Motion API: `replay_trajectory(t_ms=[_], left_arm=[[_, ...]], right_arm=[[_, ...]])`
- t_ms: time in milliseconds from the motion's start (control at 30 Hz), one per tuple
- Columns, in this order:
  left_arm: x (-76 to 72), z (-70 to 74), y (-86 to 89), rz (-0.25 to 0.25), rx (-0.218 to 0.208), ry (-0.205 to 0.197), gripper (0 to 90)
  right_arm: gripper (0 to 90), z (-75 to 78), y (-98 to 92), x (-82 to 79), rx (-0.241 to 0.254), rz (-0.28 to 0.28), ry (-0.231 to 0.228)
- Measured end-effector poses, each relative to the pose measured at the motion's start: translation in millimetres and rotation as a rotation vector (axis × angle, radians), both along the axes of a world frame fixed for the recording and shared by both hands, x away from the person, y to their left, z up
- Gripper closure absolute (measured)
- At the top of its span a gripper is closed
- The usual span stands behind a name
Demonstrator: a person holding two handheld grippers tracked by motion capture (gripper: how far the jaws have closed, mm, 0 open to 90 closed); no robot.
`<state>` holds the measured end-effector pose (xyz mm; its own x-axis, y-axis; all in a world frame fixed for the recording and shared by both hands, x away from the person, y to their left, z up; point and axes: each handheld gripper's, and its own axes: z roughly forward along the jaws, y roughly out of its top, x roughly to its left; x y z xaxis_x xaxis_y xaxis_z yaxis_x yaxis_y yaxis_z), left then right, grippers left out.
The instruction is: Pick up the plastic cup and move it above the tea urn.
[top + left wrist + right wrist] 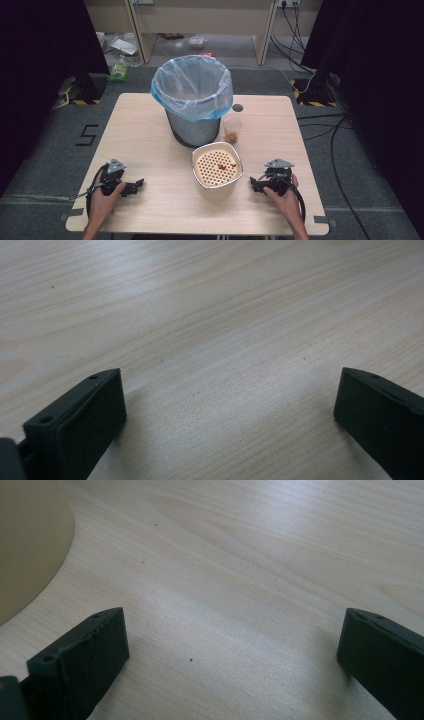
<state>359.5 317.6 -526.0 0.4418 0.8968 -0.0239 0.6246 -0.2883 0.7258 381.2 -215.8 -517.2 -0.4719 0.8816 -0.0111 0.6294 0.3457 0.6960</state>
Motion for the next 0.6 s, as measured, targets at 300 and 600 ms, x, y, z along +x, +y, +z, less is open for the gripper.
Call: replay_trajectory(t_ms=[300, 600], left_arm=[[0.0, 0.0, 0.0, 0.000, 0.000, 0.000, 0.0], [0.0, 0.0, 0.0, 0.000, 0.000, 0.000, 0.0]], right_arm=[[0.6, -0.1, 1.2, 0.0, -0.001, 0.001, 0.000], [17.8, 13.5, -2.2, 4.7, 0.008, 0.013, -0.042]])
